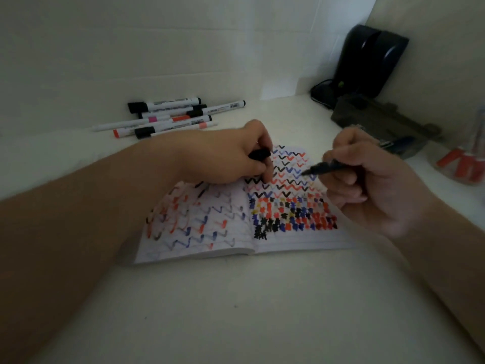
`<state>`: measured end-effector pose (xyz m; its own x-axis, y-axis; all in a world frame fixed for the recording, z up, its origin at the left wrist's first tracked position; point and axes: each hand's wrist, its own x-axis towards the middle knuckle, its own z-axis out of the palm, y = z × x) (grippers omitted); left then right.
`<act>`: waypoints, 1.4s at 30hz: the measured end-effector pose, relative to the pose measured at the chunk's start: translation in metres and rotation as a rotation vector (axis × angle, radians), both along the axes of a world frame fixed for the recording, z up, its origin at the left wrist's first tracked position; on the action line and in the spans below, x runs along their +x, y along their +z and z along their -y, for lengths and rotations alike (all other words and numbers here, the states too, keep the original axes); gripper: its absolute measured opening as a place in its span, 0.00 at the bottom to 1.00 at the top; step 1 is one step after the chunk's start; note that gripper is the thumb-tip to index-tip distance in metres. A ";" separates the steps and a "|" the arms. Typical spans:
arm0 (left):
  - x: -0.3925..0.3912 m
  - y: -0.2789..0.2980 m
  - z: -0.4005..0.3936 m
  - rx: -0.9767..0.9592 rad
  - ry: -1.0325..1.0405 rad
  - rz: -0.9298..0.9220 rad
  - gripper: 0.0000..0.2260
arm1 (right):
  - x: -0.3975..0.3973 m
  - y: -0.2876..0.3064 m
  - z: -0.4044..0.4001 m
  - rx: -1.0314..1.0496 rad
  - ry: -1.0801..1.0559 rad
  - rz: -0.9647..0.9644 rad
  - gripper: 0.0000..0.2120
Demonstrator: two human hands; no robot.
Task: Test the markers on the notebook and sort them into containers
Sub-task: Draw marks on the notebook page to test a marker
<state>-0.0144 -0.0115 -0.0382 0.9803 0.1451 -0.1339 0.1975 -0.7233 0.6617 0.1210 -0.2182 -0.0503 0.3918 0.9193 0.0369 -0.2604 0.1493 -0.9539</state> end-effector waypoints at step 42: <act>0.002 -0.008 0.030 -0.001 0.093 0.509 0.08 | -0.003 -0.016 -0.005 -0.050 -0.218 0.272 0.03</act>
